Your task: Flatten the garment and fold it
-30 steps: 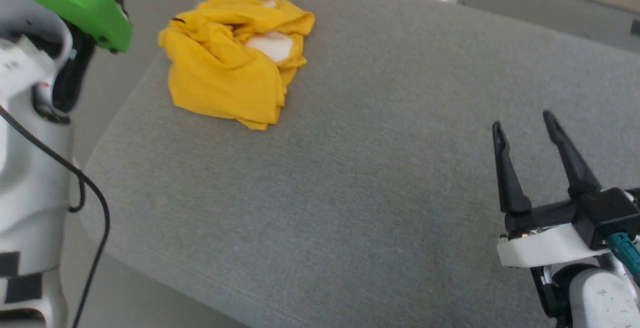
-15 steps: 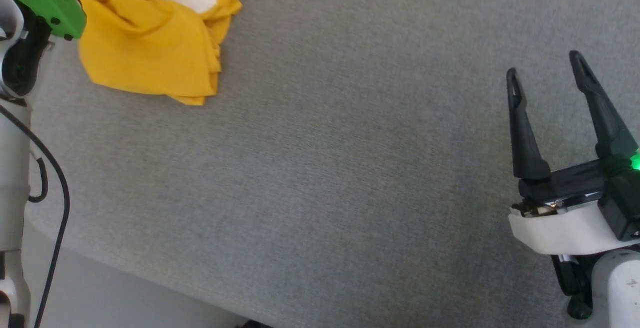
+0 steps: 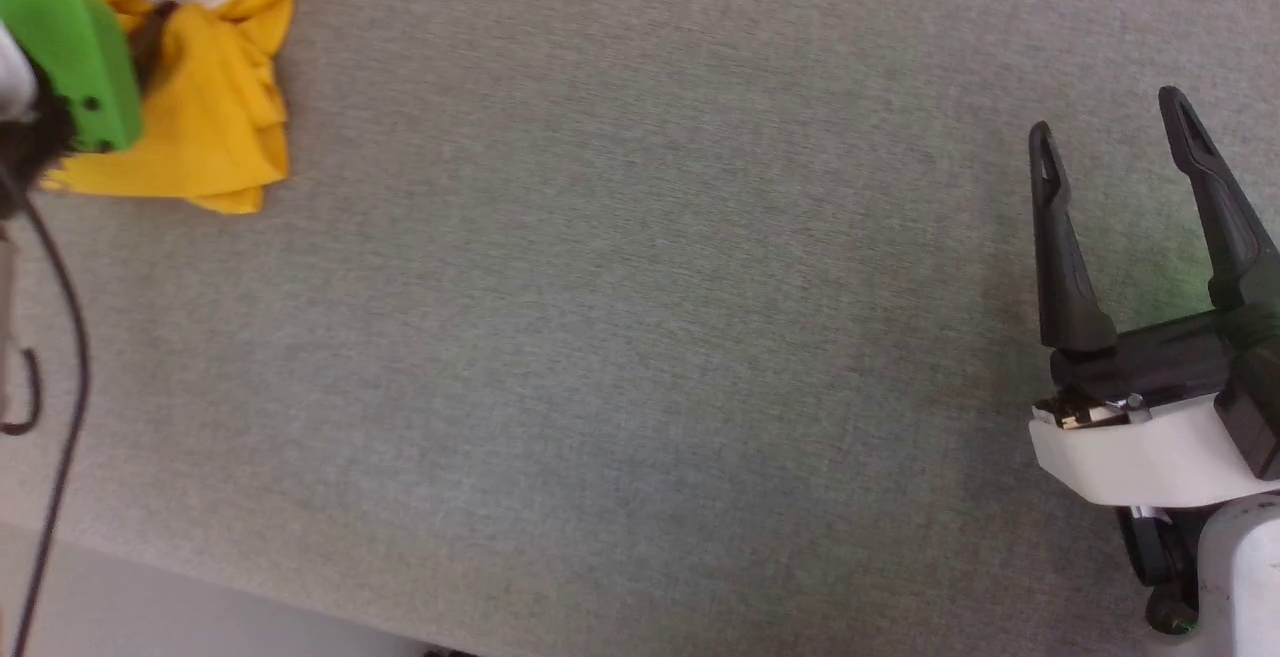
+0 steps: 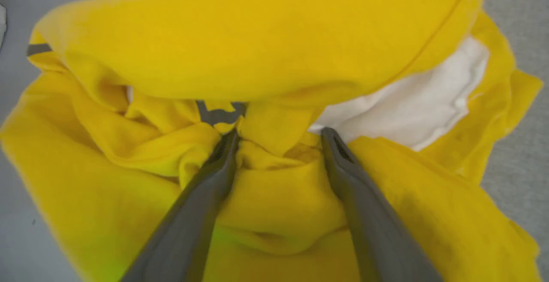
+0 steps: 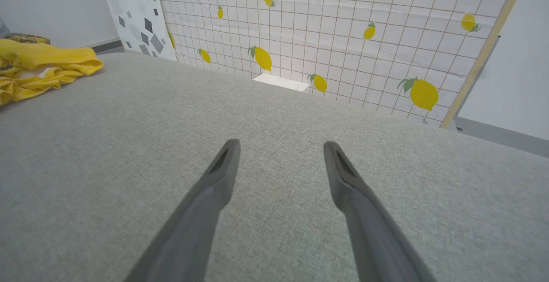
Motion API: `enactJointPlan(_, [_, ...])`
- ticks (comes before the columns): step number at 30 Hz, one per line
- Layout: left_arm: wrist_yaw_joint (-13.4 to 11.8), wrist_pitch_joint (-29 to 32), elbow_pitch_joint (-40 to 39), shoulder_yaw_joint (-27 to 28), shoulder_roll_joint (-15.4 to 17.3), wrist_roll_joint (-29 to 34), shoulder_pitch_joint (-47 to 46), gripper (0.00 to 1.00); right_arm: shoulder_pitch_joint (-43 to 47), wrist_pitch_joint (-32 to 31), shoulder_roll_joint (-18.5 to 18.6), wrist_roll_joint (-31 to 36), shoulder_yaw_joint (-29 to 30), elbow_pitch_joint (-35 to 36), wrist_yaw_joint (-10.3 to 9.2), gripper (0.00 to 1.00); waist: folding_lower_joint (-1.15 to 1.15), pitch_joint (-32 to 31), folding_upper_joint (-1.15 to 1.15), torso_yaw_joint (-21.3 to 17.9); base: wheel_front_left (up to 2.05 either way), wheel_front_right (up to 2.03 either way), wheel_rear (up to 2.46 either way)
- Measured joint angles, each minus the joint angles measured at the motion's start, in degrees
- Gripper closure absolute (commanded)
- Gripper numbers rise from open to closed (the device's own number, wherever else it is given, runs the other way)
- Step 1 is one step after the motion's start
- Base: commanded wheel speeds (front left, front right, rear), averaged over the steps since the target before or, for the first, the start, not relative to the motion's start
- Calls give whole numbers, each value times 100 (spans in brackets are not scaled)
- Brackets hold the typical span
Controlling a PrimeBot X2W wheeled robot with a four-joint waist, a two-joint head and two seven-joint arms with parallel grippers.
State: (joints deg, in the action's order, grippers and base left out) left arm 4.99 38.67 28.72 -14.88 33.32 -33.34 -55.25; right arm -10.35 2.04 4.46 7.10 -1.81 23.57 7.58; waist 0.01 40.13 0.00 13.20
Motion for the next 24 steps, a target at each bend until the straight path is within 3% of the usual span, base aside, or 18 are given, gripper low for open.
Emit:
enactJointPlan(2, [-52, 38, -76, -5, 92, 0, 21, 0, -6, 7, -1, -10, 4, -5, 0, 0, 0, 51, 0, -61, 0, 0, 0])
enactJointPlan(3, [-58, 109, -99, -9, 116, 0, 66, 58, -8, 9, -3, -11, 8, -11, 0, 0, 0, 69, 0, -93, 0, 0, 0])
enactJointPlan(4, [-69, 66, -169, 26, 171, -1, 135, 100, -9, 9, -4, -21, 9, -27, 0, 0, 0, 79, 0, -139, 0, 0, 0])
enactJointPlan(7, [-52, -192, -208, 33, 180, -1, 252, 100, -23, 23, -3, -30, 10, -52, 0, 0, 0, 24, 0, -159, 0, 0, 0])
enactJointPlan(8, [-3, -594, -164, 49, 183, 1, 337, 100, -25, 47, -7, -51, 7, -109, 0, 0, 0, -81, 0, -156, 0, 0, 0])
enactJointPlan(16, [101, -1761, -20, 203, 274, 24, 337, 100, -21, 219, -56, -158, 11, -386, 0, 0, 0, -587, 0, -160, 0, 0, 0])
enactJointPlan(24, [158, -2357, -243, 201, 449, 105, -9, 100, 96, 447, -138, -348, 155, -704, 0, 0, 0, -1299, 0, -195, 0, 0, 0])
